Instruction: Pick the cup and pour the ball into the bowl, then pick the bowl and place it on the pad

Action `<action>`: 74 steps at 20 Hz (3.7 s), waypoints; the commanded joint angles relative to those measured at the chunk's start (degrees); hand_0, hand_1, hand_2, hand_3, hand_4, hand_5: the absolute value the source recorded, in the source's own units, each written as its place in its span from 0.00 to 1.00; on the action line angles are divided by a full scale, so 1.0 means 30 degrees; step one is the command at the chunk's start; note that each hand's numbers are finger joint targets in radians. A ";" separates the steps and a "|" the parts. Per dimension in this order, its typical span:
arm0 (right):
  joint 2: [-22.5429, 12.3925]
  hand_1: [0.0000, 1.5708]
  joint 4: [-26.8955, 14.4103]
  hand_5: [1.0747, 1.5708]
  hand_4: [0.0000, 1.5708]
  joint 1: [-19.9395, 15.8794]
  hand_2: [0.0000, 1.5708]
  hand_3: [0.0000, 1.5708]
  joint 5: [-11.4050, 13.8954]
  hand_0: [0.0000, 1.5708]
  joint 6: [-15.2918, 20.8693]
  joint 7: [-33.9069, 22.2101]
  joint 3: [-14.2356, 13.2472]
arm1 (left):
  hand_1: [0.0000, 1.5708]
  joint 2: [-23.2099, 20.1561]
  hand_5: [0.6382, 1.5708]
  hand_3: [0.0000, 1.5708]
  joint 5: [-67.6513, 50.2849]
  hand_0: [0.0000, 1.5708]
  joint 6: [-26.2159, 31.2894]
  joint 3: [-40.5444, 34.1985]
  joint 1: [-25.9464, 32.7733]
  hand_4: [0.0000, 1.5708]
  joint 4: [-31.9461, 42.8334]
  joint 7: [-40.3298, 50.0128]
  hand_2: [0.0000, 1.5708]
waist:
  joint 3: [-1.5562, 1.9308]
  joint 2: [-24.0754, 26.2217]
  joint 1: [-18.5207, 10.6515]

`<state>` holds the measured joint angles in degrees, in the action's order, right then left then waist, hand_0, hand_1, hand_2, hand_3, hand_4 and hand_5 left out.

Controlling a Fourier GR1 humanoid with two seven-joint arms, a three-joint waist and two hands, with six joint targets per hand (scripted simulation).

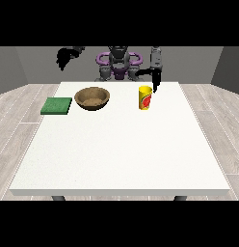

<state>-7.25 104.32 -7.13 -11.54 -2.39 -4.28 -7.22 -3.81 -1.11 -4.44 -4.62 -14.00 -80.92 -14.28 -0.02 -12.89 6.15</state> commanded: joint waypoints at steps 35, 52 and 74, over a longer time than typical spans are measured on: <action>-0.5252 0.00 -0.7599 0.98 0.40 -0.1756 0.00 0.20 -0.4459 0.00 -0.4359 -0.1109 -0.5208 | 0.82 -0.0200 0.89 1.00 0.6734 0.82 -0.7594 0.1866 -0.6296 0.90 1.3768 -0.2915 1.00 | 0.0068 0.3786 0.0057; -0.4897 0.00 -1.1548 0.97 0.44 -0.1471 0.00 0.00 -0.4036 0.00 -0.6840 0.1857 -0.4970 | 0.87 0.1235 0.96 1.00 1.9998 0.87 -0.9275 0.9552 -1.3960 0.94 1.8295 1.1809 1.00 | 0.0059 0.4389 0.1072; -0.5036 0.00 -1.4232 0.95 0.46 -0.3422 0.00 0.09 -0.3283 0.00 -0.6165 0.1688 -0.4616 | 0.00 0.1271 1.00 0.98 2.5169 0.00 0.2144 1.6989 -1.3799 0.70 1.2606 1.7100 0.67 | 0.0012 0.5674 0.0531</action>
<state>-20.76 63.36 -15.96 -20.69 -20.40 1.01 -19.96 0.00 74.19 -2.67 45.22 -56.55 -37.00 35.91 0.04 4.56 9.02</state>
